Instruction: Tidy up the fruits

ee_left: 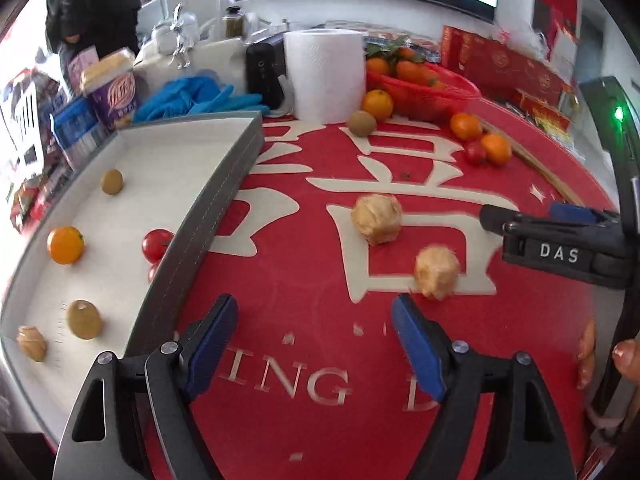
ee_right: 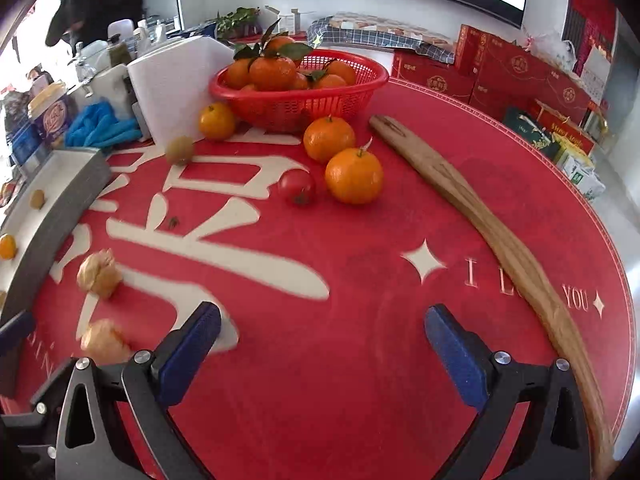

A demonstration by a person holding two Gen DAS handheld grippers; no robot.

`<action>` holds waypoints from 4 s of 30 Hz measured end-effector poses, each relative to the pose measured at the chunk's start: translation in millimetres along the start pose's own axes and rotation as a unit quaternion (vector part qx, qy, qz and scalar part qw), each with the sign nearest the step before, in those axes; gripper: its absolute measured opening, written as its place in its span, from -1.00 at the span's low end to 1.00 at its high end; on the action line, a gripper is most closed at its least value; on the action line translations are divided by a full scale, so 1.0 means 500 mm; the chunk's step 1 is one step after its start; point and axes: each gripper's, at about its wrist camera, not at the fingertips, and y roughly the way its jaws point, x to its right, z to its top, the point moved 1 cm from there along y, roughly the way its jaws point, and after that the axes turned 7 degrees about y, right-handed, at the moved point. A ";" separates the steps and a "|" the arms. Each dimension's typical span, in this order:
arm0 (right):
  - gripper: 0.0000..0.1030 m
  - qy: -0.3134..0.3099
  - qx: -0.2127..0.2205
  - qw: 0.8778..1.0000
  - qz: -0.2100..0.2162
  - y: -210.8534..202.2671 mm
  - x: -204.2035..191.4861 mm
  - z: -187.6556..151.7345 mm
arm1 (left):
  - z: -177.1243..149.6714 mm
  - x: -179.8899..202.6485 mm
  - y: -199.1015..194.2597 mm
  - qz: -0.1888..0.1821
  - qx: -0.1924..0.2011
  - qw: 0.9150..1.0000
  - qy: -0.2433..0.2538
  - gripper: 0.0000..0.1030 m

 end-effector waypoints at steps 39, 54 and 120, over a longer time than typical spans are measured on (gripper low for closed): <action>0.99 -0.004 0.000 1.000 0.001 0.009 -0.010 0.012 | 0.033 0.018 0.043 0.020 -0.018 0.999 -0.036 0.99; 0.99 -0.004 0.000 1.000 0.000 0.009 -0.010 0.012 | 0.033 0.018 0.043 0.020 -0.018 0.999 -0.036 0.99; 0.99 -0.005 0.001 1.000 0.000 0.009 -0.010 0.011 | 0.032 0.019 0.044 0.021 -0.017 0.999 -0.036 0.99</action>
